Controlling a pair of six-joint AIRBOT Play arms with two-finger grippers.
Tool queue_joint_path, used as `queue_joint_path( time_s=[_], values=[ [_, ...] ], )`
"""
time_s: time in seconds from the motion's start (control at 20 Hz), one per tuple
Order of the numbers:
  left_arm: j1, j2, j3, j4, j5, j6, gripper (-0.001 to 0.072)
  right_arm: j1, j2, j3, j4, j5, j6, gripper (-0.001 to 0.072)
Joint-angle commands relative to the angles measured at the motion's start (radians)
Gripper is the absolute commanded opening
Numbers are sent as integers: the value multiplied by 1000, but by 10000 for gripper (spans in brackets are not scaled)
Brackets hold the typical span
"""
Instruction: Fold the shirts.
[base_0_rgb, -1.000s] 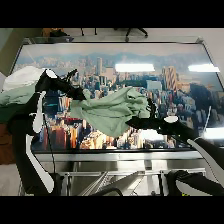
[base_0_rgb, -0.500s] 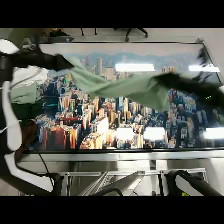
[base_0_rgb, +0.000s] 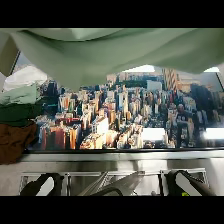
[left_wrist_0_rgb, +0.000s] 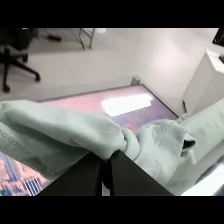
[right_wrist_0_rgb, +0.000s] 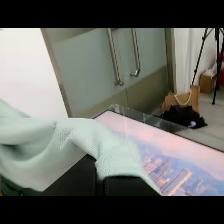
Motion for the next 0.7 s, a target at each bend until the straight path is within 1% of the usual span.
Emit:
queue_joint_path(
  time_s=[0.0,0.1,0.2,0.3,0.35,0.4,0.5,0.55,0.65],
  values=[
    [87,170,-36,0,26,-9,15,-11,13,51,8,52,3,14],
    [131,218,-150,0,26,-10,16,-11,-16,10,9,95,4,14],
    [146,238,-322,-4,27,-10,17,-8,-50,-108,28,122,1,14],
    [100,217,-538,-3,50,-4,18,50,-90,-297,30,121,-38,14],
    [49,186,-636,-3,74,21,18,109,-122,-403,21,105,-72,15],
    [-15,142,-729,0,119,53,18,164,-159,-495,5,85,-103,15],
    [-159,19,-903,0,257,132,18,261,-262,-649,-62,35,-140,16],
    [-230,-69,-969,0,356,167,18,299,-326,-708,-88,-7,-161,17],
    [-330,-272,-1020,-2,533,208,19,340,-471,-765,-109,-111,-226,20]
  ],
)
